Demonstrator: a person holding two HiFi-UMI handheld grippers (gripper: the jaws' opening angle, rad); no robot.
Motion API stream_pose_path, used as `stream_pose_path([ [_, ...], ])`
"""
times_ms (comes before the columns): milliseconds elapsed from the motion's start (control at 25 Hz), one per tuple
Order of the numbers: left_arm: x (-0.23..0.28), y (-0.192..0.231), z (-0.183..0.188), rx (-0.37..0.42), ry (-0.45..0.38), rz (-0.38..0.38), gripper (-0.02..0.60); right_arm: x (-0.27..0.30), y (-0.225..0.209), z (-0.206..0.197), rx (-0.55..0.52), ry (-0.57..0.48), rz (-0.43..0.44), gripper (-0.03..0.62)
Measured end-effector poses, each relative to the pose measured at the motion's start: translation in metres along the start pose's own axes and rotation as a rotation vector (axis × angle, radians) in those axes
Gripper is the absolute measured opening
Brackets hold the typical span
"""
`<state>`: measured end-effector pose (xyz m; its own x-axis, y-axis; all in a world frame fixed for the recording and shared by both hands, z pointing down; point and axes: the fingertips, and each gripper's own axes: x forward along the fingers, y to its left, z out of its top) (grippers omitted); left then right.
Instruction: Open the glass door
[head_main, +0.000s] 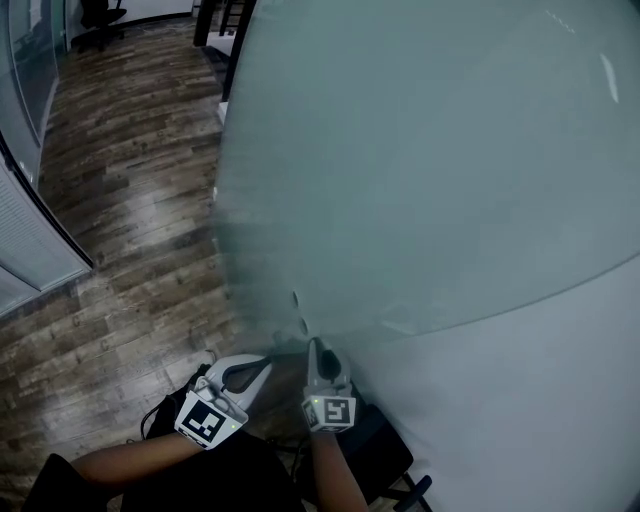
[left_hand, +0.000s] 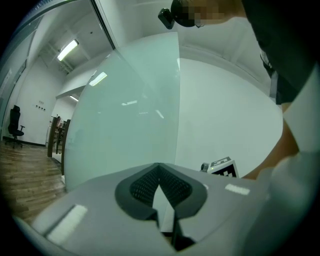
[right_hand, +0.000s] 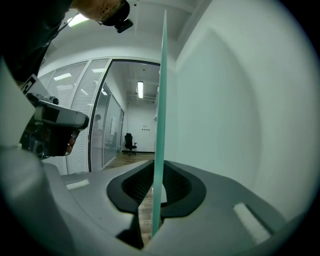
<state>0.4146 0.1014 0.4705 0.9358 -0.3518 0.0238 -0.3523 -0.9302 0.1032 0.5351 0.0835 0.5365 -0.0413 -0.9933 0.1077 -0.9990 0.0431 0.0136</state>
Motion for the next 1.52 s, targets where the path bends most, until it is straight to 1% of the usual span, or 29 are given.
stream_pose_path([
  [120,0.018,0.003,0.000,0.001,0.018,-0.034,0.000,0.000,-0.017,0.000,0.045,0.011,-0.011,0.054],
  [280,0.040,0.006,-0.004,0.017,0.025,-0.063,0.000,-0.005,-0.037,-0.006,0.018,0.029,-0.009,0.058],
  [400,0.050,0.009,-0.006,0.005,0.014,-0.078,0.000,-0.008,-0.046,-0.004,0.014,0.016,-0.012,0.060],
  [480,0.058,0.009,-0.006,-0.006,-0.004,-0.066,0.000,-0.008,-0.054,-0.006,0.010,0.013,-0.008,0.061],
  [600,0.071,0.006,-0.010,-0.024,-0.009,-0.023,0.000,-0.003,-0.066,-0.008,0.000,0.023,0.021,0.061],
  [760,0.085,-0.006,-0.007,-0.022,-0.015,0.015,0.000,0.004,-0.086,-0.002,0.026,0.025,0.059,0.060],
  [880,0.090,-0.017,-0.003,-0.016,-0.025,0.024,0.000,0.006,-0.096,0.002,0.022,0.009,0.083,0.060],
  [1040,0.104,-0.016,-0.003,-0.021,-0.027,0.028,0.000,0.014,-0.112,0.002,0.014,-0.007,0.119,0.060],
  [1200,0.116,-0.004,0.000,0.020,-0.035,0.049,0.000,0.025,-0.129,-0.001,-0.006,-0.012,0.125,0.060],
  [1240,0.121,0.001,-0.002,0.020,-0.042,0.056,0.000,0.029,-0.134,-0.004,-0.010,-0.011,0.128,0.060],
  [1360,0.130,0.005,-0.004,-0.014,-0.065,0.078,0.000,0.034,-0.143,-0.010,-0.003,-0.009,0.141,0.061],
  [1520,0.139,-0.003,0.006,-0.017,-0.067,0.049,0.000,0.029,-0.158,-0.003,0.007,-0.004,0.136,0.063],
])
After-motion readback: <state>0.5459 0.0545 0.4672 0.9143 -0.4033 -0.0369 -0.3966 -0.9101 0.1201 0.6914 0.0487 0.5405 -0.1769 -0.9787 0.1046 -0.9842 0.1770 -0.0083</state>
